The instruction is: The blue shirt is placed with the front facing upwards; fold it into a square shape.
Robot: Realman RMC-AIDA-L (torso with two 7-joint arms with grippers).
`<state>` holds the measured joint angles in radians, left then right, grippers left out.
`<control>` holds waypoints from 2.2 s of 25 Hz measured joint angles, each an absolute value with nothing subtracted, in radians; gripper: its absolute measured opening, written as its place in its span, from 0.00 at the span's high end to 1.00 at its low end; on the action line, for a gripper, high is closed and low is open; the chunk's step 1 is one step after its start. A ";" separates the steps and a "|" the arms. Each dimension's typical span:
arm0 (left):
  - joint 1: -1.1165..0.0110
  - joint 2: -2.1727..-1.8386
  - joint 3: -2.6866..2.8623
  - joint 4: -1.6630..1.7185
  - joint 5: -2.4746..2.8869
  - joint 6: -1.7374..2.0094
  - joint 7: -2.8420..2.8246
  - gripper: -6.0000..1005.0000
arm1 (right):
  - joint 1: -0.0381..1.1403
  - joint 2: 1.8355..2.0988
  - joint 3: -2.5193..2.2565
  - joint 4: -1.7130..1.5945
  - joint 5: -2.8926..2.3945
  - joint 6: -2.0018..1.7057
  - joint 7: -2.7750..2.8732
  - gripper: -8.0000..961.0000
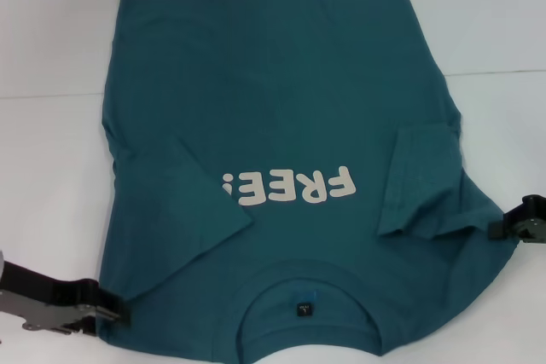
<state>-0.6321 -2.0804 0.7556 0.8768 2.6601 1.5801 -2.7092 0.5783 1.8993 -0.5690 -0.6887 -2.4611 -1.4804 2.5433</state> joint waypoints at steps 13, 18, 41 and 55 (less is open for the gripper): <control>-0.637 -2.083 0.775 0.889 2.667 1.562 -2.711 0.73 | 0.575 1.901 -0.569 -0.689 -2.459 -1.485 2.543 0.96; -0.638 -2.083 0.793 0.887 2.669 1.552 -2.711 0.89 | 0.571 1.900 -0.569 -0.689 -2.451 -1.486 2.543 0.96; -0.616 -2.109 0.799 0.939 2.665 1.530 -2.643 0.92 | 0.547 1.893 -0.540 -0.701 -2.414 -1.497 2.492 0.96; -0.629 -2.103 0.800 0.941 2.660 1.536 -2.646 0.95 | 0.554 1.891 -0.540 -0.701 -2.414 -1.492 2.481 0.96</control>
